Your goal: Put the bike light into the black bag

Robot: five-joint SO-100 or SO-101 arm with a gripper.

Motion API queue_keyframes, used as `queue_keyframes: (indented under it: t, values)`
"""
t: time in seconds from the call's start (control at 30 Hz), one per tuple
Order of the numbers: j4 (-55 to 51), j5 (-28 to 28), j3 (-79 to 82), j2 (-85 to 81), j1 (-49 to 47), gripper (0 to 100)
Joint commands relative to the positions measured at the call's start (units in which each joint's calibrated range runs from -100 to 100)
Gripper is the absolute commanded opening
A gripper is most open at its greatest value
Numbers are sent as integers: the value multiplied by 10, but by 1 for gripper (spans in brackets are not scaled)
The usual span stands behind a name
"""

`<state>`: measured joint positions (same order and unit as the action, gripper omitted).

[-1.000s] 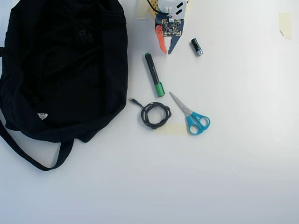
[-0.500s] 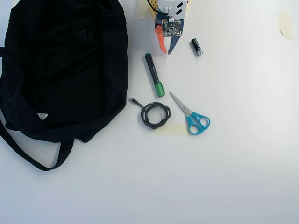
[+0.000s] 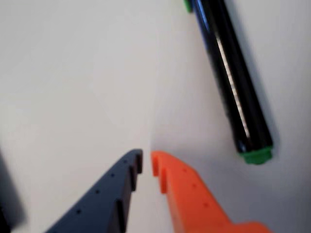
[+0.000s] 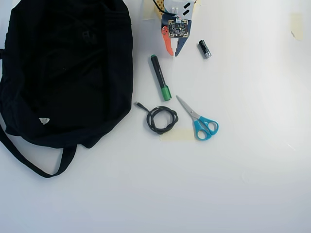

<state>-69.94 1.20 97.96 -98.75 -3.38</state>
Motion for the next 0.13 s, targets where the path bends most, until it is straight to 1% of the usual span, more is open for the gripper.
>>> queue_keyframes:
  t: [0.0, 0.1]
  values:
    - [-25, 2, 13, -5, 2, 2]
    - [-25, 2, 13, -5, 2, 2]
